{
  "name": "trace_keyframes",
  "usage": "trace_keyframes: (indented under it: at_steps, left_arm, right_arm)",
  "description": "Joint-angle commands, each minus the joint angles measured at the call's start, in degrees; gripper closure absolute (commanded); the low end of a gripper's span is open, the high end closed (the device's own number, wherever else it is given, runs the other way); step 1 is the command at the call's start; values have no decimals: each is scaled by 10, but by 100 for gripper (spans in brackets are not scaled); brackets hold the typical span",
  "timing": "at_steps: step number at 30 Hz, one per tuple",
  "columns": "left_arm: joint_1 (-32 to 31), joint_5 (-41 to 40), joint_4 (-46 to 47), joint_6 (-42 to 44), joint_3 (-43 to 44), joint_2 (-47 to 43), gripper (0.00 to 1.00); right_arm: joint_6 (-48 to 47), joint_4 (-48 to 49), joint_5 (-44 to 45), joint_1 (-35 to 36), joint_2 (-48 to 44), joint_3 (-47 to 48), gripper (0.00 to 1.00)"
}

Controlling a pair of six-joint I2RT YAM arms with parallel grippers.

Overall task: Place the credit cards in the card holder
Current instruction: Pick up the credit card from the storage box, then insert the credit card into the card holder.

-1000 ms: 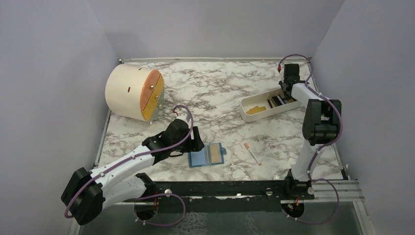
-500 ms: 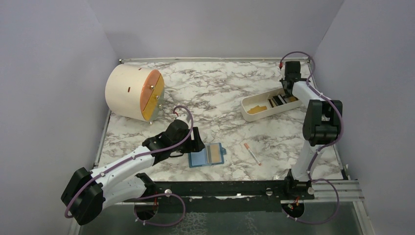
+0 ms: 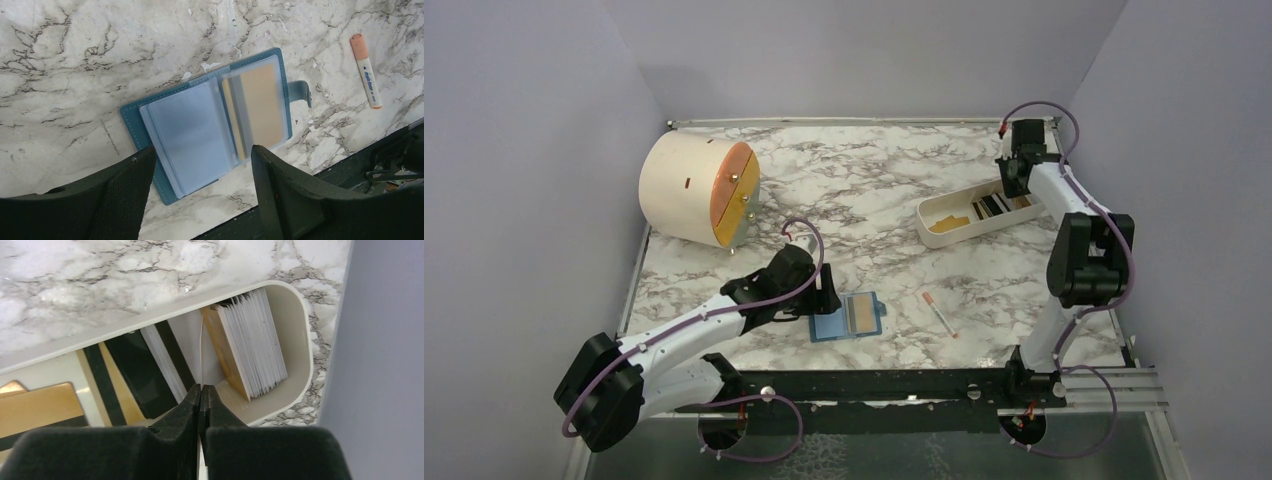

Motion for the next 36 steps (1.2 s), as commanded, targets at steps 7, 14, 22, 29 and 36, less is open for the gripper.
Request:
trace_keyframes:
  at_steps: [7, 14, 22, 29, 36]
  left_arm:
    - [0, -6, -45, 29, 27, -7, 29]
    - [1, -17, -58, 23, 15, -17, 31]
    - [10, -7, -51, -8, 2, -4, 34]
    - [14, -9, -39, -10, -7, 17, 44]
    - [19, -14, -31, -16, -17, 31, 70]
  right_arm:
    - [81, -77, -47, 20, -108, 15, 99]
    - [154, -79, -104, 61, -211, -44, 99]
    - [248, -12, -223, 186, -337, -154, 99]
    - [363, 107, -325, 283, -389, -277, 99]
    - [474, 226, -394, 380, -338, -345, 99]
